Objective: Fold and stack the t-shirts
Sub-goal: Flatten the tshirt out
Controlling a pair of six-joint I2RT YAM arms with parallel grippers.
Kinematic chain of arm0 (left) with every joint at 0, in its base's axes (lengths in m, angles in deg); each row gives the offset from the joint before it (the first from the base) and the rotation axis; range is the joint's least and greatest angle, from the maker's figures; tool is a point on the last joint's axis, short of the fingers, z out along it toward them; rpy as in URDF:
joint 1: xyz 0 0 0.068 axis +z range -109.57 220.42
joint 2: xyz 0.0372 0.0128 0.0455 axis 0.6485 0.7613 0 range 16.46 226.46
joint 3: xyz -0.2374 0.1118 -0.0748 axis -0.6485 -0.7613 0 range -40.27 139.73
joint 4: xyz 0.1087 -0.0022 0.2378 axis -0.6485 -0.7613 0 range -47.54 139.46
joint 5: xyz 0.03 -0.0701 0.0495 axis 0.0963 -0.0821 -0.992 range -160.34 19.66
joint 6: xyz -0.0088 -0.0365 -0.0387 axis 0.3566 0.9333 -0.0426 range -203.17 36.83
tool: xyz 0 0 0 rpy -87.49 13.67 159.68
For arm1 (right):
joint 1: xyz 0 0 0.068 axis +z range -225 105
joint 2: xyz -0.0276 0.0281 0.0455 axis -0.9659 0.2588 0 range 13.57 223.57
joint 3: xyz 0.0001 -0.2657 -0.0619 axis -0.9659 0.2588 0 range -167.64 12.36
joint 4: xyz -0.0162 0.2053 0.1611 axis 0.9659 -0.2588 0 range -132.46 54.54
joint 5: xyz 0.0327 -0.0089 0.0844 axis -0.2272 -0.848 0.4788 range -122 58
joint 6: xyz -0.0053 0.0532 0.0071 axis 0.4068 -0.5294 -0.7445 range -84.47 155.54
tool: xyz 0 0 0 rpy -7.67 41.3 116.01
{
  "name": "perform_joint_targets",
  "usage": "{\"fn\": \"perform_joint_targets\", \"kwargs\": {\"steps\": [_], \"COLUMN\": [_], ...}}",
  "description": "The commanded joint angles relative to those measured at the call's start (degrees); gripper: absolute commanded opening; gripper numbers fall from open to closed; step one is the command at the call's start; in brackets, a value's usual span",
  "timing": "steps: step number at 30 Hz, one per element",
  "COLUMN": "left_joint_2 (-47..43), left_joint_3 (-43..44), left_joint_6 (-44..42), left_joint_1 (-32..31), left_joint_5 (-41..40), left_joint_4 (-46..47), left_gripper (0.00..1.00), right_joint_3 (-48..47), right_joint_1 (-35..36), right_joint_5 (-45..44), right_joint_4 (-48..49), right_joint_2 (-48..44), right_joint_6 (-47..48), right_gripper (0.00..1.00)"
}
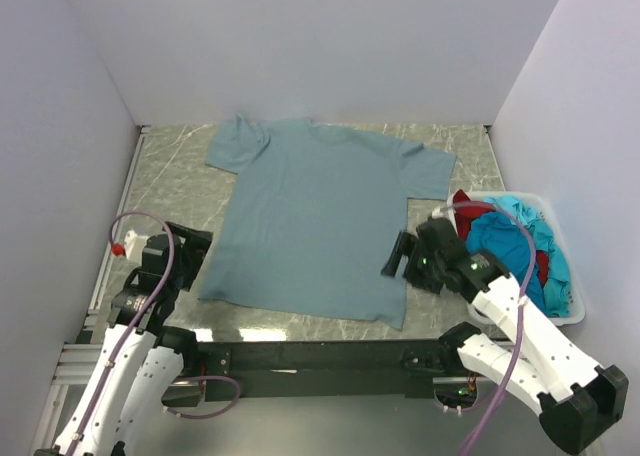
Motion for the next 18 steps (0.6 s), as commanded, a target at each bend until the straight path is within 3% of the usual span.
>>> {"fn": "perform_joint_targets", "kwargs": {"steps": [1,3,6,10,15,18], "left_joint_2": [1.7,4.3,11.8,21.3,23.2,24.1], "left_joint_3": [-0.2,-2.3,-3.6,-4.2,-9.4,-11.0], "left_joint_6": [-6.2,-6.9,-9.9,-12.6,-10.5,-9.7], "left_joint_1": [-0.2,-0.3,-1.2,-4.1,-4.4,-4.4], "left_joint_5": [6.5,13.0,20.7,22.2,23.2,21.0], "left_joint_4": [12.2,20.0,27.8,31.4,36.9,35.3], "left_gripper": [0.99,0.99,0.99,0.99,0.99,0.99], "right_joint_3": [-8.2,-11.8,-16.9,-25.3,-34.7,-38.4], "right_joint_1": [0.3,0.0,-1.8,-3.2,-3.4,-3.5], "right_joint_5": [-7.1,-7.0,-7.0,-8.5,-13.3,-13.8], "right_joint_4": [9.1,14.1,24.0,25.8,25.6,23.0], "right_joint_2": [4.1,7.2,18.9,34.0,50.1,56.6], "right_joint_6": [5.3,7.1,12.2,17.0,20.0,19.6], "right_gripper": [0.91,0.91,0.91,0.92,0.93,0.93]}}
